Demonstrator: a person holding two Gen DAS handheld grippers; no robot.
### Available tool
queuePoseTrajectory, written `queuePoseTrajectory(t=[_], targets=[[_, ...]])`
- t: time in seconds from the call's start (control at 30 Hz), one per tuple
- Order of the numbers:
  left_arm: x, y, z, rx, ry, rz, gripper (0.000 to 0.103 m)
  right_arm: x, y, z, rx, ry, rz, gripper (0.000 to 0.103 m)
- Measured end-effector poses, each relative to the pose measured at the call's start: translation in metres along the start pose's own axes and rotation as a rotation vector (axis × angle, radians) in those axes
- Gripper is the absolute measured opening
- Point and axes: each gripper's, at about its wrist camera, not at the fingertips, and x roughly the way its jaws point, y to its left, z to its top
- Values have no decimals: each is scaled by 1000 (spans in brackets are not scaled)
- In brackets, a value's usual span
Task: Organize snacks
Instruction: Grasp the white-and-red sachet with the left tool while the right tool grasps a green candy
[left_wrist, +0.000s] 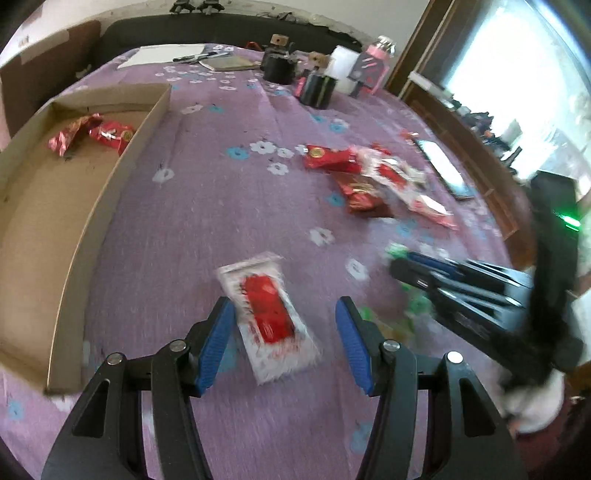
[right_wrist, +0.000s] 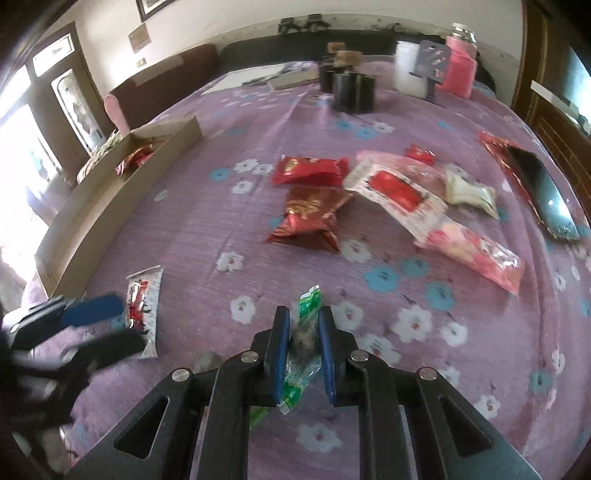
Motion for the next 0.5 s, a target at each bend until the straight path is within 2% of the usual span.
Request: queuePoseTrajectory(t=[0.13, 0.17, 0.2, 0.37, 0.5], targets=[[7, -17, -6, 131, -34, 115, 55, -4, -4, -5, 5, -11, 17, 17], [8, -21, -9, 156, -41, 145, 51, -5, -5, -7, 6, -15, 22, 16], [7, -21, -9, 166, -44, 154, 28, -6, -4, -9, 10, -18, 28, 16], [-2, -2, -7, 104, -47, 85, 27, -13, -12, -11, 63, -43, 67, 16], [-23, 16, -8, 35, -77, -16, 27, -27, -13, -12, 78, -72, 81, 16]])
